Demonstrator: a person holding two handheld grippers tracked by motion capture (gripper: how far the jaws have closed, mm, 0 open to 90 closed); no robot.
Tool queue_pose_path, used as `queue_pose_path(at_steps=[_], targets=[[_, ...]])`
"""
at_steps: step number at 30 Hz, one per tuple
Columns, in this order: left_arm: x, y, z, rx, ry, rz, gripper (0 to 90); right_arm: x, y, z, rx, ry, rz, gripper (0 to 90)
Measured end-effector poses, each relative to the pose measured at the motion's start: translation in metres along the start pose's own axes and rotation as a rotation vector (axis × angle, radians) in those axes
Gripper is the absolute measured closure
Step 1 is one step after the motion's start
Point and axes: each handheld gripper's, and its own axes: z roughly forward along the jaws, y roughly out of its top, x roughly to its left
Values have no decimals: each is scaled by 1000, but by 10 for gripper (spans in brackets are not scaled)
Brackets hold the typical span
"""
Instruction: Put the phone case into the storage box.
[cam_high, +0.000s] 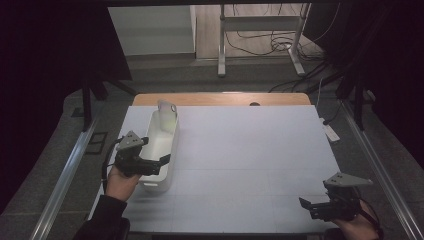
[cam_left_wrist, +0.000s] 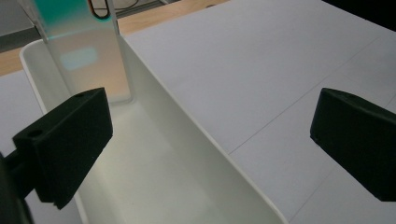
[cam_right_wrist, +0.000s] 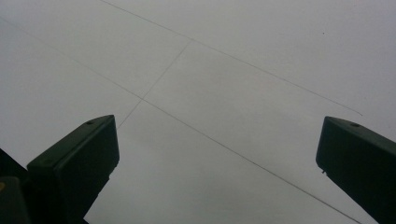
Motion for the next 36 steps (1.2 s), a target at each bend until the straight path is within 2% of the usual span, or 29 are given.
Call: queue_pose_path(at_steps=[36], targets=[[-11,-22,-27,-18,22,-13,0,0,0,0,1,-4,0,0]])
